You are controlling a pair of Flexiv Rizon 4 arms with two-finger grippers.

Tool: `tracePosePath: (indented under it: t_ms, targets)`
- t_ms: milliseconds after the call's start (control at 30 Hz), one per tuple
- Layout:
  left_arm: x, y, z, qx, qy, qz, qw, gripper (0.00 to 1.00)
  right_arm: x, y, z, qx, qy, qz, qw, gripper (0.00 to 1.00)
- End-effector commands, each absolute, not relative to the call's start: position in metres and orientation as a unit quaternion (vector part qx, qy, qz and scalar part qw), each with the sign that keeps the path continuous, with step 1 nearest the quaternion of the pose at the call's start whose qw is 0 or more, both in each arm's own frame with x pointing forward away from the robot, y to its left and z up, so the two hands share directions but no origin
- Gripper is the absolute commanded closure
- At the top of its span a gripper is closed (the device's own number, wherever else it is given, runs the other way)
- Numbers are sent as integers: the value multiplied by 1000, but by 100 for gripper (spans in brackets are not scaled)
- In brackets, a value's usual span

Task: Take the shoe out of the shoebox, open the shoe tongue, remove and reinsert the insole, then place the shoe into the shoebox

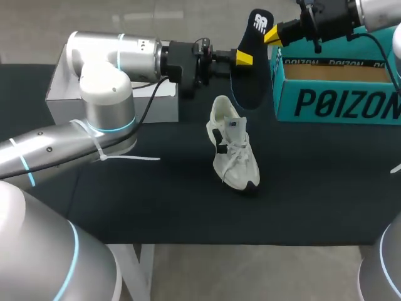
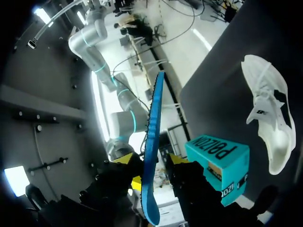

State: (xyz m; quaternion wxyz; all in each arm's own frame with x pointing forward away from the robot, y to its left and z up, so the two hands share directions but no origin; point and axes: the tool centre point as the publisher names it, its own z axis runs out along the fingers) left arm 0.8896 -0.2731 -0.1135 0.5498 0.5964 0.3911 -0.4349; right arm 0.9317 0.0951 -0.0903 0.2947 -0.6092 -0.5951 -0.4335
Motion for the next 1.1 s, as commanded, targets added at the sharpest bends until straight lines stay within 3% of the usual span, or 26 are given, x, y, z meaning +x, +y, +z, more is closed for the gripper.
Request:
tracePosePath:
  t_ms: [33, 300, 333, 367, 600, 933, 1000, 1100]
  targets:
    - [899, -286, -121, 594, 390, -435, 554, 100, 928, 100, -93, -607, -592, -440, 295, 100]
    - [909, -285, -125, 594, 398, -428, 552, 100, 922, 99, -85, -593, -596, -466, 277, 100]
    - [909, -285, -125, 594, 398, -428, 553, 100, 922, 98, -83, -597, -588, -472, 275, 40]
    - [909, -284, -125, 595, 398, -427, 552, 100, 921, 95, -82, -602, -585, -473, 267, 0]
    - [917, -274, -126, 583, 424, -442, 534, 100, 908, 82, -80, -608, -565, -488, 270, 0]
    - [920, -264, -118, 556, 440, -477, 519, 100, 875, 69, -83, -593, -544, -496, 327, 0]
    - [920, -262, -119, 555, 440, -478, 519, 100, 869, 65, -83, -611, -576, -451, 304, 0]
    - [922, -258, -123, 557, 446, -472, 518, 100, 861, 60, -80, -633, -679, -301, 217, 0]
